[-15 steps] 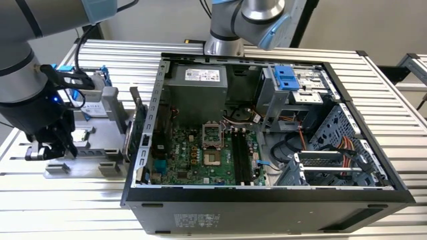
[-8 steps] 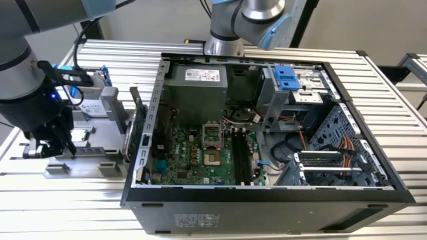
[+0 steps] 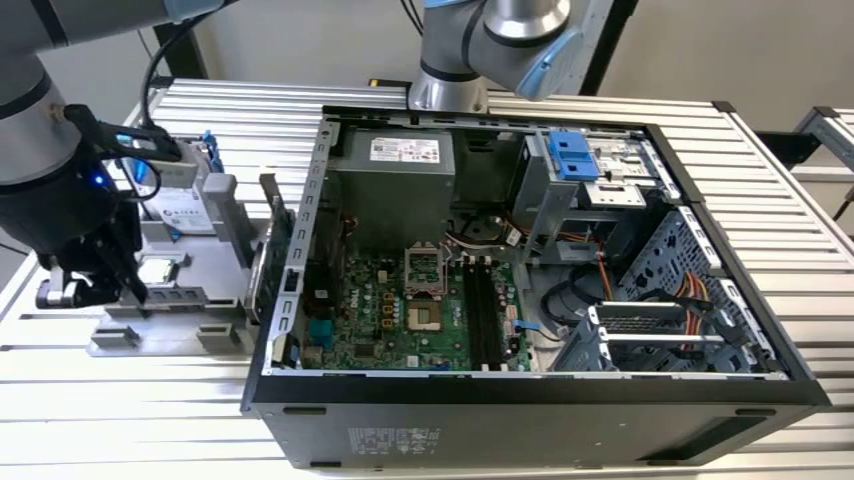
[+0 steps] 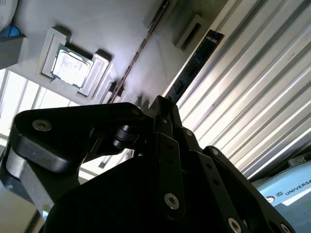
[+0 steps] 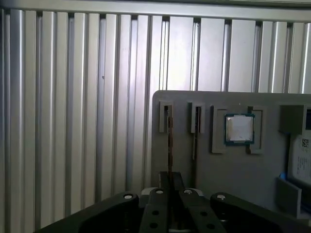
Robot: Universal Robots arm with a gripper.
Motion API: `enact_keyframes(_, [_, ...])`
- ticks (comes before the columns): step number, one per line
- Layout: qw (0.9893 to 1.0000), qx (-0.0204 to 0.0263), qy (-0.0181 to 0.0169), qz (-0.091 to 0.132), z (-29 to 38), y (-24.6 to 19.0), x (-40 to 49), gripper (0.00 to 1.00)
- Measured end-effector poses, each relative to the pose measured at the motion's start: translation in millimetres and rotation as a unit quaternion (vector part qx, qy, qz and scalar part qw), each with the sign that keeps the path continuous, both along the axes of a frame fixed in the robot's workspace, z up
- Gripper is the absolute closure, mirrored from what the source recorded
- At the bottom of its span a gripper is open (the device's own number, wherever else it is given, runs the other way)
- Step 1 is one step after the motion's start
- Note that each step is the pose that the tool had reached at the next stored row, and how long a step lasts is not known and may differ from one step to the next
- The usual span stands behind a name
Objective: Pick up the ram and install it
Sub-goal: 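Pick up the ram and move it above insertion slot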
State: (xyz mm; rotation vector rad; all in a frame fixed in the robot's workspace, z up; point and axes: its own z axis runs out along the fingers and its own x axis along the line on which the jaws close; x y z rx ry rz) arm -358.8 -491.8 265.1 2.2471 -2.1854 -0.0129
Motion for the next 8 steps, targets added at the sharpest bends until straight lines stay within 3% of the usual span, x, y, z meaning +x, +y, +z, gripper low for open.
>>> enact_keyframes(8, [1.0000,0.0000,0.0000,0.000,13.2,0.0,0.0,1.00])
